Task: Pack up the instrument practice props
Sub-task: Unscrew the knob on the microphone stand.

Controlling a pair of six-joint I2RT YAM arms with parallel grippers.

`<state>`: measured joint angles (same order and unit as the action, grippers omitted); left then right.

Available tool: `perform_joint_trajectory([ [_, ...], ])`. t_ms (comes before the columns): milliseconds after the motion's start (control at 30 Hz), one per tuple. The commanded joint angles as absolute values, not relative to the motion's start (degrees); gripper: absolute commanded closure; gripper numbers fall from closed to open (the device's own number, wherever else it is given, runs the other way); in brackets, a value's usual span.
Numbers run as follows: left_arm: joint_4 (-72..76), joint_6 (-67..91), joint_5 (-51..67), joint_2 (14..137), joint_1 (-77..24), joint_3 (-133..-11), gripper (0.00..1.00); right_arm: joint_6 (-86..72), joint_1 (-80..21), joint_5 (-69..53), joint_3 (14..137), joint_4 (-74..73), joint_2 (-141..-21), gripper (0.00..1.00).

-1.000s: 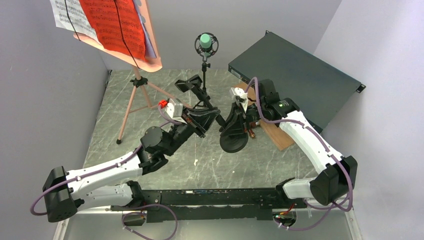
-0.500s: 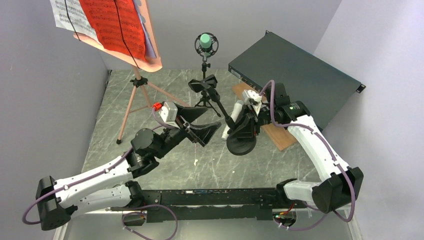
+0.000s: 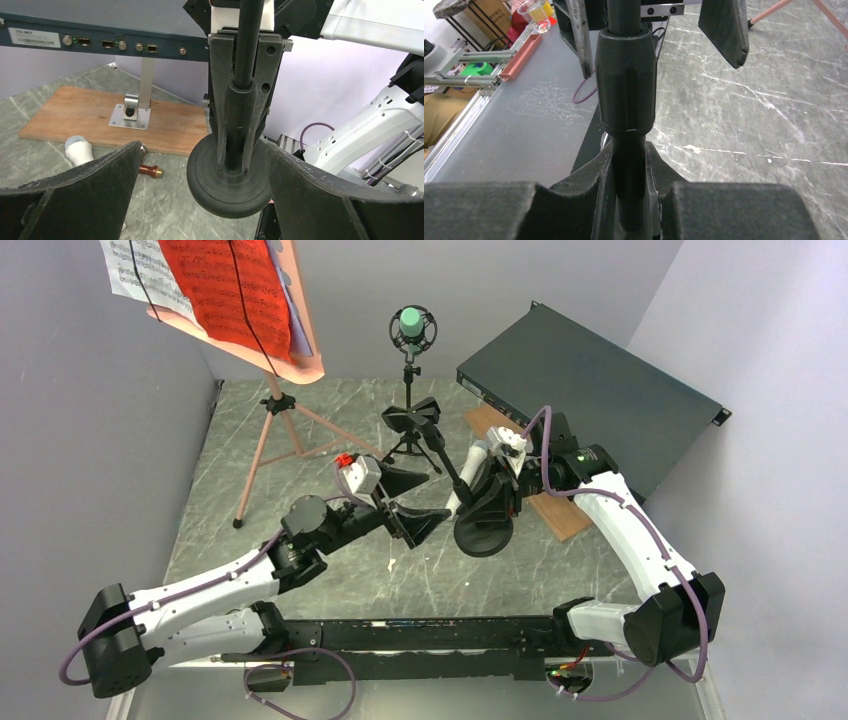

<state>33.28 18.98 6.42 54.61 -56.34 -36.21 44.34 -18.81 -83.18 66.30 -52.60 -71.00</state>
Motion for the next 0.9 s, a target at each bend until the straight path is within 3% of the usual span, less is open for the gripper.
perform_joint_trajectory([
  [0, 42.5, 16.7, 12.1, 57.5, -55.4, -37.0, 0.04, 46.6, -18.5, -89.1, 66.6, -51.5, -69.4, 1.0],
  [333, 55.4, 16.9, 20.0, 64.4, -54.6, -38.5, 0.18, 46.7, -18.5, -89.1, 66.0, -51.2, -69.9, 1.0],
  [600, 55.8, 18.1, 23.2, 67.9, -54.5, -41.3, 0.39, 46.7, -18.5, -89.3, 65.8, -51.1, -69.9, 1.0],
  [867, 58.2, 21.0, 24.2, 69.5, -54.5, -42.2, 0.49, 46.7, -18.5, -88.8, 65.6, -50.8, -70.1, 1.0],
])
